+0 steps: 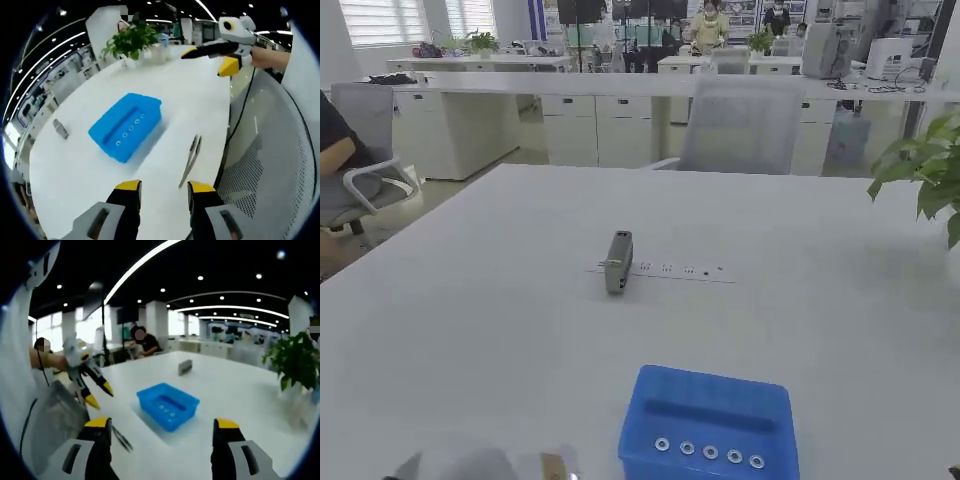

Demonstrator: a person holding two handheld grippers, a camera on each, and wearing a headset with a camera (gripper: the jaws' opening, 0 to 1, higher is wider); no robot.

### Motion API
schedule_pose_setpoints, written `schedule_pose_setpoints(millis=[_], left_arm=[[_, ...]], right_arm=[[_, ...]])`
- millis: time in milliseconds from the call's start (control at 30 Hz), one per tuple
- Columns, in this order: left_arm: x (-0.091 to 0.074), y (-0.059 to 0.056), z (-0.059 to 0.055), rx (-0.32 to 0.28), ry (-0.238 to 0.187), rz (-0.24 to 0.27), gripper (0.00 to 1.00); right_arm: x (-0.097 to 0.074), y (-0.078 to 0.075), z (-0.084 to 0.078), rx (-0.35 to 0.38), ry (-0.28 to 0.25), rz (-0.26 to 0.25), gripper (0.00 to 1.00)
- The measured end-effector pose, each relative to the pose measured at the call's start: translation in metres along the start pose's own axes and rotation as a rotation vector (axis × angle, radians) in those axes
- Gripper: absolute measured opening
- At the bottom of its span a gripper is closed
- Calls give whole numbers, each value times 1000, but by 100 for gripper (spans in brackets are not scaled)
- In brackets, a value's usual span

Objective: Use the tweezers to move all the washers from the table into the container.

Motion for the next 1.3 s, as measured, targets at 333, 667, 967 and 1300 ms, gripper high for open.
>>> schedule_pose_setpoints(millis=[333,667,967,1300], left_arm=[[-51,31,14,-343,-312,215,63],[-74,36,22,-503,-527,341,96],[-79,35,28,-675,-653,342,99],[-70,24,29,-627,-689,354,99]], right_arm=[[-14,1,17,8,-108,-55,97],[-24,0,26,36,-204,-87,99],[-25,2,24,56,-221,-116,99],[-27,-2,16,38,-210,-204,99]])
Point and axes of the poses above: the centre of the closed fingertips' face, and the gripper's own axes: x roughly forward along the fingers, y roughly to its left, z roughly out of its top, the point moved 4 cm from there along -x, roughly backward along the fingers, and after that the axes turned 12 degrees about z, right-handed, at the moved point
